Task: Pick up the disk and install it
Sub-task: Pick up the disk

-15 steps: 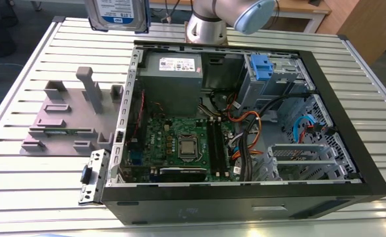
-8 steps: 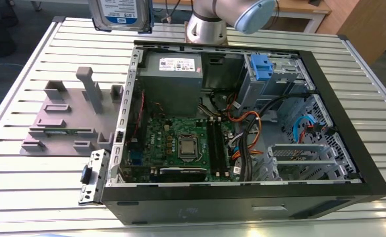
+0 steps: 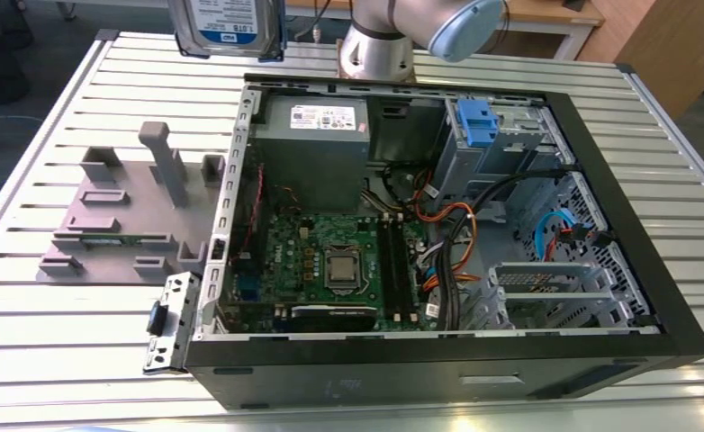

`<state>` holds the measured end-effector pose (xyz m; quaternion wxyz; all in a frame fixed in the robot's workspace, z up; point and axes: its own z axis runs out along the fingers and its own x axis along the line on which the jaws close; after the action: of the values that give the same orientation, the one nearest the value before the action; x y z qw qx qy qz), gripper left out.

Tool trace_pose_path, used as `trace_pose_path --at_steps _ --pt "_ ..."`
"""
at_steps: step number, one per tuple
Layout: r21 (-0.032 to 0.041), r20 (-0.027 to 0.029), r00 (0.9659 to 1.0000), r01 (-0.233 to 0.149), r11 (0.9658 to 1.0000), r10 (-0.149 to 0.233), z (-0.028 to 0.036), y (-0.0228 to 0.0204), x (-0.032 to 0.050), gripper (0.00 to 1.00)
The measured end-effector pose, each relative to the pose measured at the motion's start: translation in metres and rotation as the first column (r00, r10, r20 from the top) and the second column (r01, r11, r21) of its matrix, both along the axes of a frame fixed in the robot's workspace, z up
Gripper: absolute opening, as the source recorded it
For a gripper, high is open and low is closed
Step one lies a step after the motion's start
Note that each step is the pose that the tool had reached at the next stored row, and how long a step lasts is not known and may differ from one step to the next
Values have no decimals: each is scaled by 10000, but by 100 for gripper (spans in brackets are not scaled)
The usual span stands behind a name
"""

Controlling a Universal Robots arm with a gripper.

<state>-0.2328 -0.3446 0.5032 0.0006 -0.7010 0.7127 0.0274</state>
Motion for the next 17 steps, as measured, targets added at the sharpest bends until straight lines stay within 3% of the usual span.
trace_pose_path --at_steps 17 --pt "1 1 10000 1 10000 -1 0 0 137 37"
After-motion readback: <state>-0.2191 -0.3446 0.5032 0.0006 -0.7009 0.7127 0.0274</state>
